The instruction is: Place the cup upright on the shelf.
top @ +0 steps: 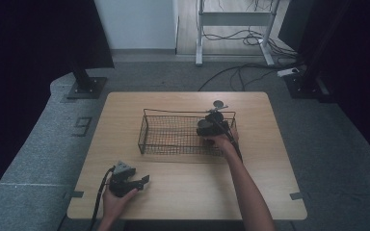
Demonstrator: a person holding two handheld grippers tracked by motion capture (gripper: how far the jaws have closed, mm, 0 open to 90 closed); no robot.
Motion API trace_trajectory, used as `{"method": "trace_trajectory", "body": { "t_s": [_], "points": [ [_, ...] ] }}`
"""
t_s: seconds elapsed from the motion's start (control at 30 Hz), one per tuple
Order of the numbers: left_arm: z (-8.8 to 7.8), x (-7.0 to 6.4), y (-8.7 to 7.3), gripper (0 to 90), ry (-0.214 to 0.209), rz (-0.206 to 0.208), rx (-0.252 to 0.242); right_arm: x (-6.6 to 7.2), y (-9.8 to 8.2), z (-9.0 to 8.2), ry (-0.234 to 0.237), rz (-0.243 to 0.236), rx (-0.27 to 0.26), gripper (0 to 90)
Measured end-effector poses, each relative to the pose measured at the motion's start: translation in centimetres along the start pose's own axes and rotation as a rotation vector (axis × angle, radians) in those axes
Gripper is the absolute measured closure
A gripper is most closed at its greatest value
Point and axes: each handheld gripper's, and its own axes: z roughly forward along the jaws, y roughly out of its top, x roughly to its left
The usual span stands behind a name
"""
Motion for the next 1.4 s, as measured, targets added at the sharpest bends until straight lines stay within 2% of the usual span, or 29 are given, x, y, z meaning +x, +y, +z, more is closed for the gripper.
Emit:
{"method": "trace_trajectory", "body": {
  "t_s": [0.23, 0.5, 0.7, 0.83, 1.0, 1.1, 1.4],
  "points": [
    [0.0, 0.0, 0.0, 27.3, -0.001, 0.001, 0.000, 0.0, 0.1, 0.3, 0.002, -0.010, 0.018, 17.8],
    [0.0, 0.0, 0.0, 27.3, 0.000, 0.002, 0.000, -0.4, 0.1, 0.1, 0.023, 0.011, 0.037, 16.6],
    [0.0, 0.0, 0.0, 27.3, -0.001, 0.003, 0.000, 0.1, 0.1, -0.2, -0.008, -0.024, 0.068, 12.5],
    [0.0, 0.0, 0.0, 27.4, 0.001, 0.003, 0.000, 0.1, 0.0, -0.4, -0.018, -0.022, 0.069, 11.2],
    [0.0, 0.0, 0.0, 27.3, 0.001, 0.004, 0.001, -0.2, -0.2, -0.7, -0.023, 0.005, 0.047, 8.9],
    [0.0, 0.0, 0.0, 27.3, 0.001, 0.003, 0.001, -0.2, -0.2, -1.1, -0.015, 0.003, 0.033, 9.3],
    [0.0, -0.1, 0.0, 27.3, 0.003, 0.005, 0.001, -0.2, -0.2, -2.8, -0.007, 0.013, -0.054, 10.0]
  ]
}}
